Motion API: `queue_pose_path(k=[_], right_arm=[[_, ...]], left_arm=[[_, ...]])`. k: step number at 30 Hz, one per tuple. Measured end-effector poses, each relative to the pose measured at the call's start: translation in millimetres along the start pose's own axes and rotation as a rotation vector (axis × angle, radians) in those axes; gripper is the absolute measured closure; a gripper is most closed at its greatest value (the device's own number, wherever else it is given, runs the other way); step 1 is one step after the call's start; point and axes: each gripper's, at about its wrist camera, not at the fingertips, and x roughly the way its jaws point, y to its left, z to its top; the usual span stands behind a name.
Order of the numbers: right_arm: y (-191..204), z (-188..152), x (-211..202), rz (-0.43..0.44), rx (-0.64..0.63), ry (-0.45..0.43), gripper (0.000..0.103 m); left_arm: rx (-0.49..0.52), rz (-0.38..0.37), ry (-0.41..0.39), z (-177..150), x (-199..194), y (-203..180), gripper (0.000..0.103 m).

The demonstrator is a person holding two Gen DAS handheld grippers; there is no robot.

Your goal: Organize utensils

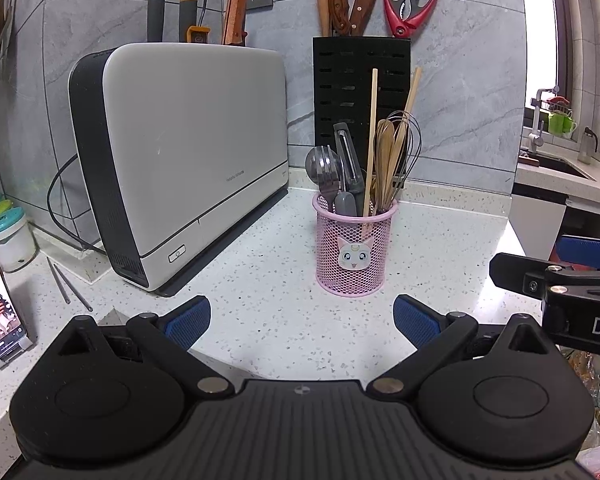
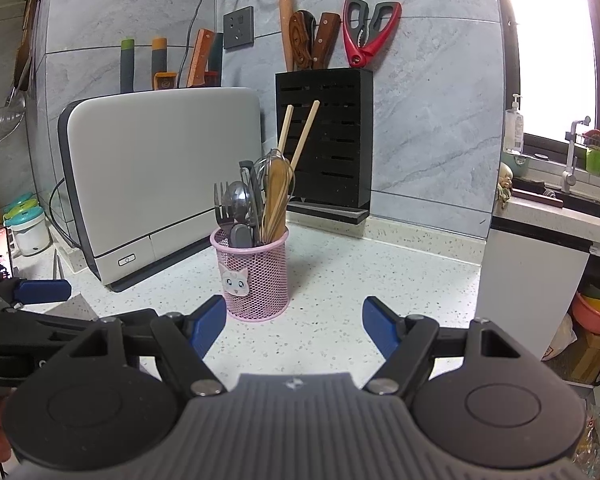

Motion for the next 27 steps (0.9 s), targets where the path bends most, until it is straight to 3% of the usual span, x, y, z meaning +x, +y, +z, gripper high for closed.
queue_pose_path(k=[27], right_arm=[[-3.6,-0.9,2.7,-0.011,-0.002,0.008,0.029]], left_arm=[[0.016,-0.001,0.002,2.6,3.4,-3.4,0.0]])
